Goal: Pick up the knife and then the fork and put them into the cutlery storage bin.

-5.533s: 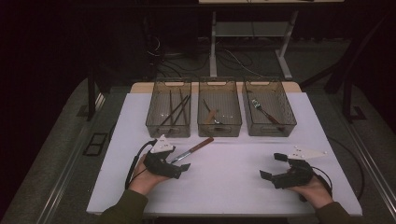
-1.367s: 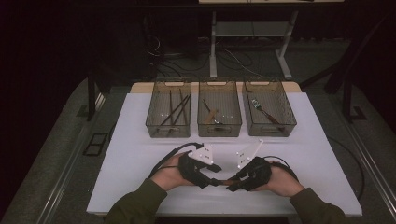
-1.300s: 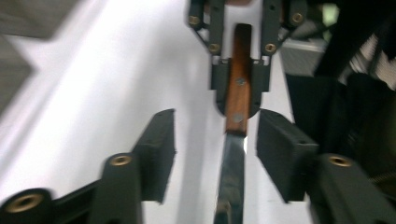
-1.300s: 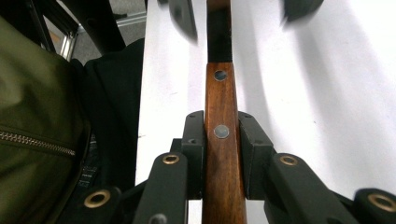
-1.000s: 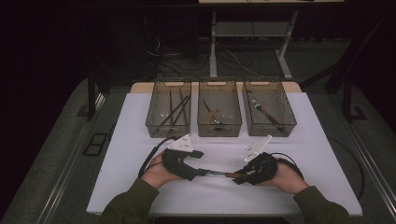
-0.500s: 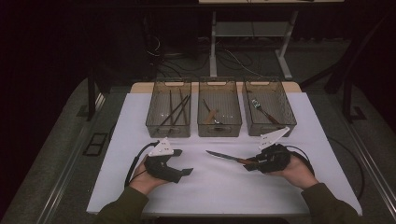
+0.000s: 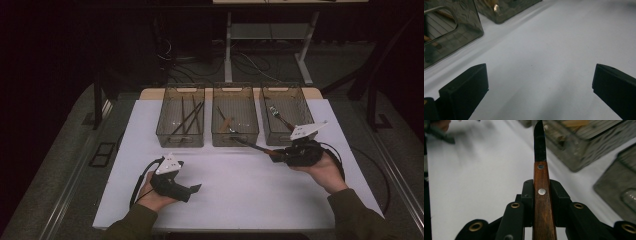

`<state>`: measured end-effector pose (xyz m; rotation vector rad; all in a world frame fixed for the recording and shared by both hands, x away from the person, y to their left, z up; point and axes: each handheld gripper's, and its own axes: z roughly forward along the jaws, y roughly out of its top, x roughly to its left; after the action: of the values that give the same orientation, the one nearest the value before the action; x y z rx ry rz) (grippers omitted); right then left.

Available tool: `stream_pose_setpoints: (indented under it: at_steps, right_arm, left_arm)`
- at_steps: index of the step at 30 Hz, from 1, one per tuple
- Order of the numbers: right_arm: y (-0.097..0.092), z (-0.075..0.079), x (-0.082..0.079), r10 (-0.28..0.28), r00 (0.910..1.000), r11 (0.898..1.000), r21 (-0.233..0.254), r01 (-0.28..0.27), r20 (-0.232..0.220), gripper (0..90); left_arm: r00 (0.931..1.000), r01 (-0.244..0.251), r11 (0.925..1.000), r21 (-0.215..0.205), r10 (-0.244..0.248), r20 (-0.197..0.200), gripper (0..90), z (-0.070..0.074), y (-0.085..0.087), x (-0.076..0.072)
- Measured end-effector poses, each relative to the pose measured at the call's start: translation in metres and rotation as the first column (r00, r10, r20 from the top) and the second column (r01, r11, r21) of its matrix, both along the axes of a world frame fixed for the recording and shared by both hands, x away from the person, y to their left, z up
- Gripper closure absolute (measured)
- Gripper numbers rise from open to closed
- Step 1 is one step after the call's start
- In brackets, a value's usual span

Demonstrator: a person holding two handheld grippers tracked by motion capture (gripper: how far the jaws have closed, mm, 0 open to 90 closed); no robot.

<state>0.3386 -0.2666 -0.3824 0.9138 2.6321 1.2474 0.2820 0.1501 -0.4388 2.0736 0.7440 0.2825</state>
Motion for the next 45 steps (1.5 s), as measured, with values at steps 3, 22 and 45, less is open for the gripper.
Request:
stream_pose_setpoints:
  at_steps: [3, 22, 45]
  right_arm:
    - [-0.006, 0.007, 0.005, -0.035, 0.9993, 0.999, 0.019, 0.035, 0.010, 75.0]
    - [-0.051, 0.037, 0.040, -0.295, 0.9541, 0.953, 0.091, 0.290, 0.050, 75.0]
    - [-0.061, 0.003, 0.103, -0.483, 0.8743, 0.875, -0.049, 0.481, -0.046, 75.0]
  left_arm:
    - [0.9999, 0.006, 1.0000, 0.005, -0.006, 0.010, 0.0, 0.000, 0.000, 0.000]
    - [0.9997, 0.001, 1.0000, 0.010, -0.001, 0.026, 0.3, 0.001, -0.001, -0.001]
    - [0.9994, 0.025, 0.9997, 0.000, -0.025, 0.022, 0.5, 0.003, -0.003, -0.002]
